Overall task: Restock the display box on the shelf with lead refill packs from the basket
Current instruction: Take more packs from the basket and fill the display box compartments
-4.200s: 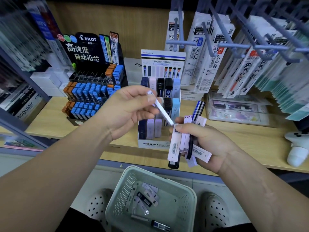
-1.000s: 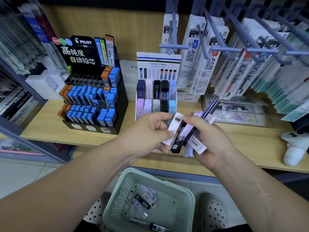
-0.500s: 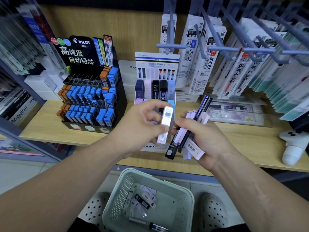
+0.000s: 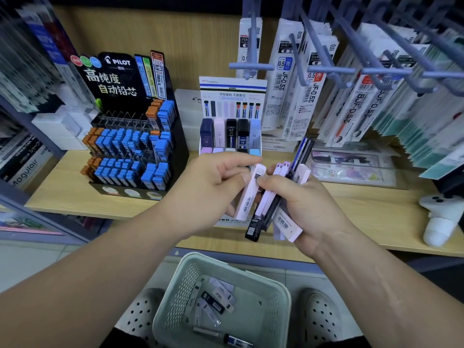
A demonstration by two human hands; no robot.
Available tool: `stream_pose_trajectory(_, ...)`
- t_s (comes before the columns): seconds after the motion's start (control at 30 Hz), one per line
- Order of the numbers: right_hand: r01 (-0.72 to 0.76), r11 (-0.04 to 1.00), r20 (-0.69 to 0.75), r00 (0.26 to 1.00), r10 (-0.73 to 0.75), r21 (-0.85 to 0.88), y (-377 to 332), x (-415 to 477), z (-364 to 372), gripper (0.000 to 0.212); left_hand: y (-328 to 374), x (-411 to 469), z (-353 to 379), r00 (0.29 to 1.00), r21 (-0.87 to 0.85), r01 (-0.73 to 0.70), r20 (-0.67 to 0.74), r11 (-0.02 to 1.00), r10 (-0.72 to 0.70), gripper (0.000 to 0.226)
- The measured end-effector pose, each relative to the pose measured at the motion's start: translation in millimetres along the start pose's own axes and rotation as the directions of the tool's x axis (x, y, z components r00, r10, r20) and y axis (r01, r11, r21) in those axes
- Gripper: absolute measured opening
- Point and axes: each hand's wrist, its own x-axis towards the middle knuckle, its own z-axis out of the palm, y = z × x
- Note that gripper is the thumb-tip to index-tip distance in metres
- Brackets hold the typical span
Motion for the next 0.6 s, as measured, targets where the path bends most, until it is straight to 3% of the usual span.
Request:
stream_pose_trajectory(0.1, -0.003, 1.0, 0.019, 1.0, 0.002, 0.022, 1, -1, 0, 0.032, -4, 4, -3, 0.999, -0.05, -0.039, -0.01, 0.998, 0.038, 0.025)
stream_pose_trajectory(0.23, -0.003, 0.999, 0.061, 0.998, 0.0, 0.047, -1, -3, 0, 0.013, -7, 8, -4, 1.0, -0.14, -0.019, 0.0, 0.99, 0.019, 0.024)
stream_pose_trajectory(0.33, -0.007, 0.998, 0.05, 0.999, 0.004, 0.067, -3, -2, 0, 0.015, -9, 13, -8, 1.0, -0.175, 0.001, -0.025, 0.985, -0.005, 0.025)
stream_pose_trajectory(0.5, -0.047, 0.997, 0.013, 0.999, 0.046, 0.064, -3, -1, -2, 0.025, -6, 30, -26, 0.977, -0.237, 0.002, -0.208, 0.971, -0.053, 0.013)
stream_pose_trajectory(0.6, -0.057, 0.996, -0.003, 0.998, 0.057, 0.064, -4, 1, -4, 0.026, -3, 43, -48, 0.923, -0.169, -0.082, -0.384, 0.982, 0.011, 0.014)
